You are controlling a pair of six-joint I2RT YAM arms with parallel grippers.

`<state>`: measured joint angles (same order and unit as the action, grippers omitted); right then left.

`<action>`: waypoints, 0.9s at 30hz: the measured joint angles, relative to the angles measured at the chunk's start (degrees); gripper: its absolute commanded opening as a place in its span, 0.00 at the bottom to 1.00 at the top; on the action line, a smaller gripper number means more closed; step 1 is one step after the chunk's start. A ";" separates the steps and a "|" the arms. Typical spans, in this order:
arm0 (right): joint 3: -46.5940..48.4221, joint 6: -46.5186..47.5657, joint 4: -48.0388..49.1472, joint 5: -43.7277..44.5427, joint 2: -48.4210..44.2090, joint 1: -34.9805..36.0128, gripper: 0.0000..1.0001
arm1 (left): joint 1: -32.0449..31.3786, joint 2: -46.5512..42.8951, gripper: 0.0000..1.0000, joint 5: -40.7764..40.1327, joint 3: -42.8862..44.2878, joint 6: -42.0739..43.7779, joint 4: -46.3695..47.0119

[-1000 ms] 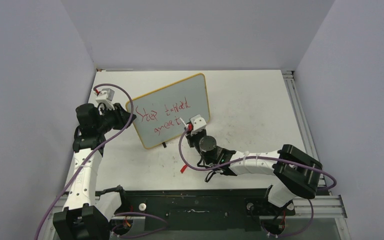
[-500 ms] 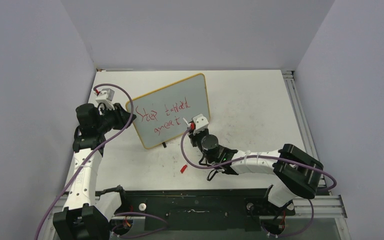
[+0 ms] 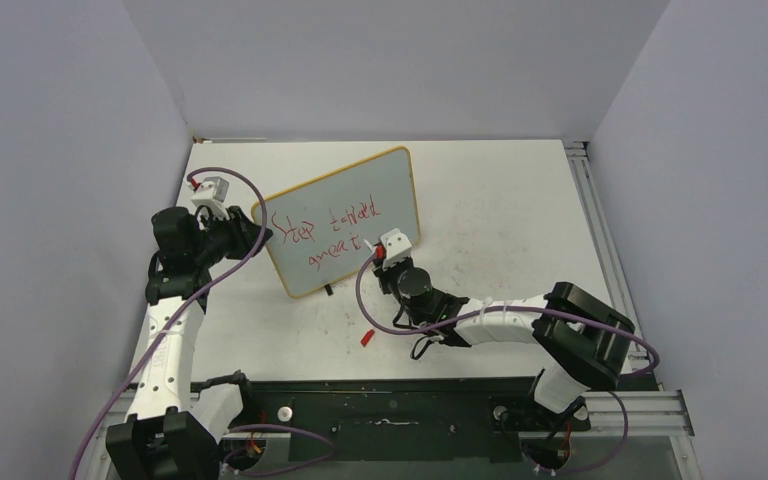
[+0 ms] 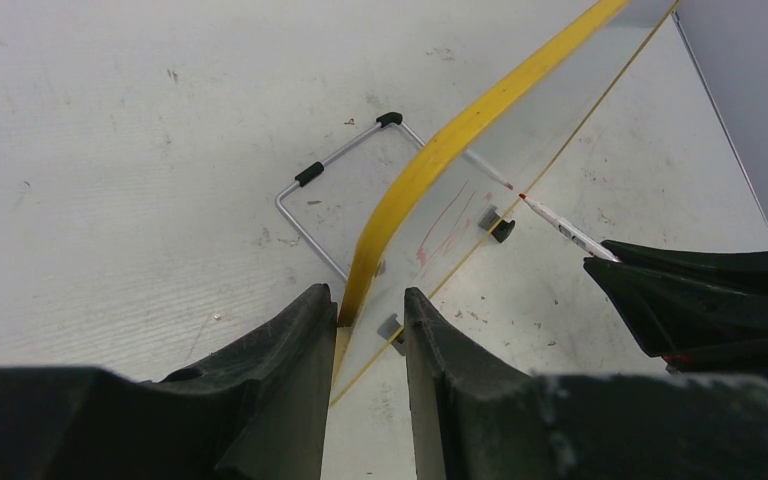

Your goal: Write a sentence on the whiteboard

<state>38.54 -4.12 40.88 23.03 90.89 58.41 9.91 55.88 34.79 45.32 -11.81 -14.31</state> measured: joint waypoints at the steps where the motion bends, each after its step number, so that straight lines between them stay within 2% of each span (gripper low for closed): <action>1: 0.07 0.00 0.15 0.00 0.07 -0.02 0.05 | 0.00 0.00 0.29 0.00 0.00 0.00 0.00; 27: 0.31 -1.60 1.44 -0.04 1.79 -0.15 0.05 | 0.00 0.02 0.29 0.00 0.00 0.00 -0.02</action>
<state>38.85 -5.72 42.33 22.98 92.68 58.26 9.91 55.90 34.79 45.32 -11.81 -14.33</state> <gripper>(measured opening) 0.152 0.294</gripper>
